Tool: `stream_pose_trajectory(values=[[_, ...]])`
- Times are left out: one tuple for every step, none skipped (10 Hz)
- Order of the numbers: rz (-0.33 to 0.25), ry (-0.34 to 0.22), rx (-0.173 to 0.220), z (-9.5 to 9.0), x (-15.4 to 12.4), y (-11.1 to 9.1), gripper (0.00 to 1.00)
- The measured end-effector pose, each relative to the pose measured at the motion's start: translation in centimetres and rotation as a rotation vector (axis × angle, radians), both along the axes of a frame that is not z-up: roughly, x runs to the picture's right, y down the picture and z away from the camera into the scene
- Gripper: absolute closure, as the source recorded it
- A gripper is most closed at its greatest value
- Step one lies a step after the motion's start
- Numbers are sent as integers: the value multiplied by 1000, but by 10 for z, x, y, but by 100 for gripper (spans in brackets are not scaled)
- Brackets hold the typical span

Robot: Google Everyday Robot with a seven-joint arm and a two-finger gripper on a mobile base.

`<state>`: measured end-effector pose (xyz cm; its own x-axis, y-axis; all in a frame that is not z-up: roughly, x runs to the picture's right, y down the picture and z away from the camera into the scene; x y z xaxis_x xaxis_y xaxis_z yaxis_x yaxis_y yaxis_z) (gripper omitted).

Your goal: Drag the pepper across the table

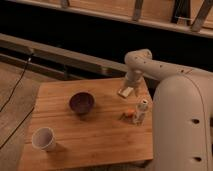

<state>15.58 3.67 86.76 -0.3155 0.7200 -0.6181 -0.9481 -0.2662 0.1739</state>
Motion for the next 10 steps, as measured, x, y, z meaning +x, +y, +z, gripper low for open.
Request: stream_pose_trajectory(values=[[14,29,-12,-1,1,5,35],[22,45,-22,-1,0,10,35],[38,63,-36,0,0,17,35],[62,81,-53,1,1,27,35],[81,89,-63,1,1,34,35],[102,90,-66,3,0,41,35],[116,91,-69,5,1,47,35],[137,99,-71,6,6,55,35],[148,107,-72,6,12,60,35],[153,114,-74,5,17,62,35]])
